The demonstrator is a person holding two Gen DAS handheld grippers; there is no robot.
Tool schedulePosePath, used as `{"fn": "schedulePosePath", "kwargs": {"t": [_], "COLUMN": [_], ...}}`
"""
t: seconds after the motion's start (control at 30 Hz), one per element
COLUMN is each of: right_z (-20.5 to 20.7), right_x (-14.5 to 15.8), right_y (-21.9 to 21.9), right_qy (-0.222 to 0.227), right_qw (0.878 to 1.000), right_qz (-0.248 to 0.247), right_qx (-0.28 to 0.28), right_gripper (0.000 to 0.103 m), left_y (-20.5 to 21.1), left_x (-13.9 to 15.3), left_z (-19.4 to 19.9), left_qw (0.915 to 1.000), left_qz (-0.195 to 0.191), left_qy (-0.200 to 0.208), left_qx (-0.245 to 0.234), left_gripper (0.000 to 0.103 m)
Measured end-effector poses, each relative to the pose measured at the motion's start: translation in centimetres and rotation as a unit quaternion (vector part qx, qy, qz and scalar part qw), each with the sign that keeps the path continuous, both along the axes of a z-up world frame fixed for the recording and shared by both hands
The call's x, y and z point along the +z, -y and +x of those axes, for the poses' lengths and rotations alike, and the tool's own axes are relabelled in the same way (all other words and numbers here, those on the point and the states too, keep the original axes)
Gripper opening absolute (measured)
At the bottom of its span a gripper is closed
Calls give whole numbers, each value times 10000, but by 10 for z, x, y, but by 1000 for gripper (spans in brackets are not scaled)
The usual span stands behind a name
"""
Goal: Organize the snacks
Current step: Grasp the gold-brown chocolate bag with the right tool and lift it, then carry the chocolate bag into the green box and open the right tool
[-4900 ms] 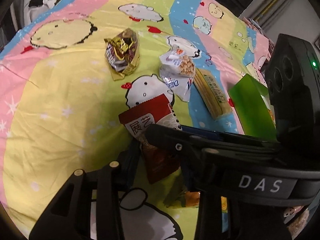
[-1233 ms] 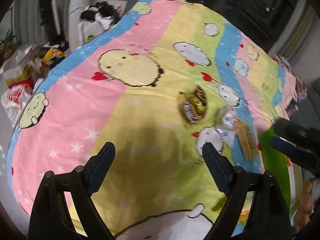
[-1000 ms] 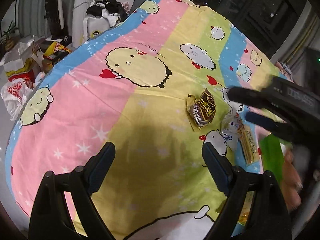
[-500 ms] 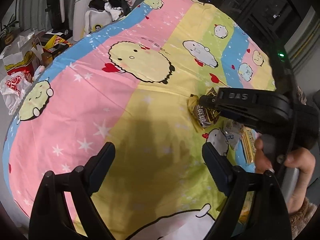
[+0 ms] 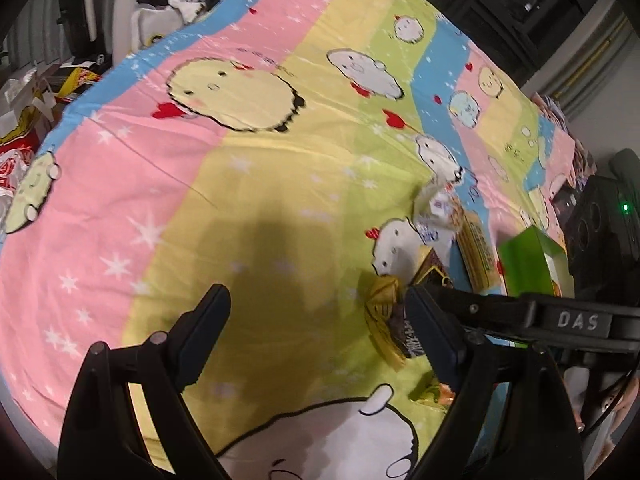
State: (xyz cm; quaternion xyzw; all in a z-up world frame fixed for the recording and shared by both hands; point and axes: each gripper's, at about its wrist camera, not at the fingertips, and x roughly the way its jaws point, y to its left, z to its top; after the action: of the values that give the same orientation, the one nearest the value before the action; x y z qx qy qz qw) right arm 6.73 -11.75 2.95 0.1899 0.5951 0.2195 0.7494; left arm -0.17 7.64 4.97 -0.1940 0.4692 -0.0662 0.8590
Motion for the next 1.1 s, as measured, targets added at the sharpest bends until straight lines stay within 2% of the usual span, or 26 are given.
{"fn": "schedulePosePath", "kwargs": {"t": [0.27, 0.37, 0.43, 0.67, 0.73, 0.8, 0.97, 1.1], "right_z": [4, 6, 7, 6, 4, 3, 3, -2], "right_x": [-7, -10, -12, -13, -13, -13, -15, -12], "right_y": [16, 21, 21, 14, 10, 7, 7, 10], "right_qy": [45, -1, -9, 114, 168, 189, 228, 314], "right_qw": [9996, 9992, 9993, 9996, 9997, 9997, 9994, 9989], "right_qz": [239, 367, 337, 246, 176, 149, 262, 355], "right_qx": [-110, -153, -148, -102, -17, 18, 43, 28], "right_gripper": [38, 38, 38, 38, 38, 38, 38, 38], "left_y": [26, 34, 38, 53, 55, 57, 60, 64], "left_x": [-9, -16, -17, -18, -19, -22, -21, -14], "left_z": [2, 5, 4, 1, 3, 5, 4, 1], "left_qw": [9988, 9964, 9957, 9943, 9945, 9938, 9949, 9947], "left_qz": [-152, -475, -562, -477, -403, -508, -264, -131], "left_qy": [-28, -171, -151, -120, -99, -107, 31, 169], "left_qx": [-456, -677, -728, -943, -965, -985, -977, -1001], "left_gripper": [88, 84, 84, 78, 74, 66, 56, 54]}}
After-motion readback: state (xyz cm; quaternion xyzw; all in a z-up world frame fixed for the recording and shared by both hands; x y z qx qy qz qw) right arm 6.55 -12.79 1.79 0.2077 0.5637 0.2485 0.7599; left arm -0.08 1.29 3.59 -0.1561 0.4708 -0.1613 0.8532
